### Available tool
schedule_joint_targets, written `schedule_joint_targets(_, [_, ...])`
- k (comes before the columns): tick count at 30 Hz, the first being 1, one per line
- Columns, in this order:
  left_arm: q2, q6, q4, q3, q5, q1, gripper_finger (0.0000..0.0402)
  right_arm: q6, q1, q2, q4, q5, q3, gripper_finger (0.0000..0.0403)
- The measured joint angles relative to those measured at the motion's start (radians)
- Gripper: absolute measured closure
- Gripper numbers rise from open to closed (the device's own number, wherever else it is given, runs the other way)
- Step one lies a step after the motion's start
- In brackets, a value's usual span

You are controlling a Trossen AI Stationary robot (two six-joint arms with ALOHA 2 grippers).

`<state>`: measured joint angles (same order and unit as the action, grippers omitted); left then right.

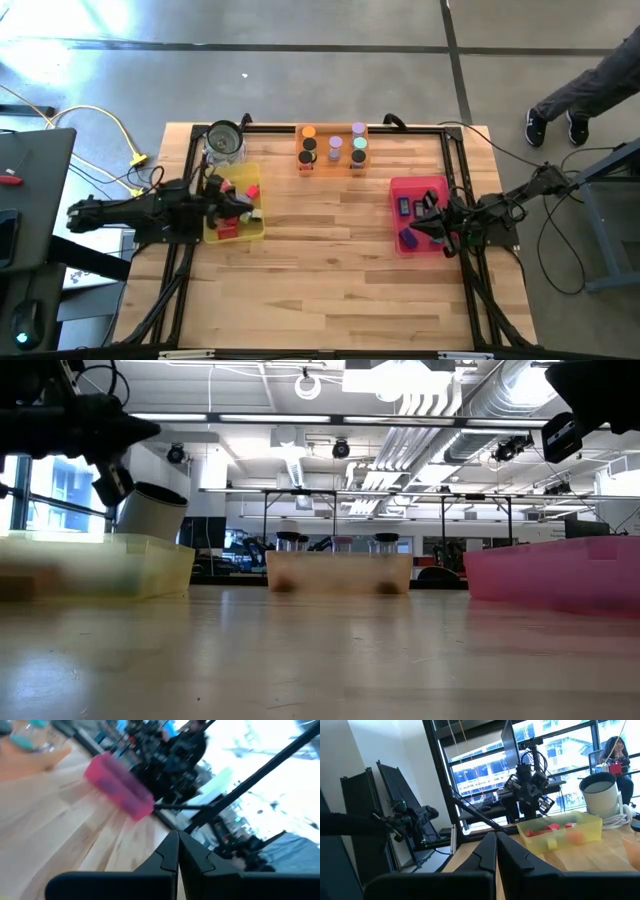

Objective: Pick & Place Office items
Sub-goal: Return to Home Position

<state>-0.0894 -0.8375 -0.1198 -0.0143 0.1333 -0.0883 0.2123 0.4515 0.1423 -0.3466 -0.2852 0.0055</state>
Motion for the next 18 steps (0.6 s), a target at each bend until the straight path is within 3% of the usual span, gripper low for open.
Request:
schedule_joint_targets(5, [0.09,0.0,-0.001,0.0,0.0,0.0,0.0401,0.0,0.0,0.0,0.0,0.0,0.0,0.0401])
schedule_joint_targets(18, [0.084,0.0,-0.039,0.0,0.001,0.0,0.0401,0.0,0.0,0.0,0.0,0.0,0.0,0.0401])
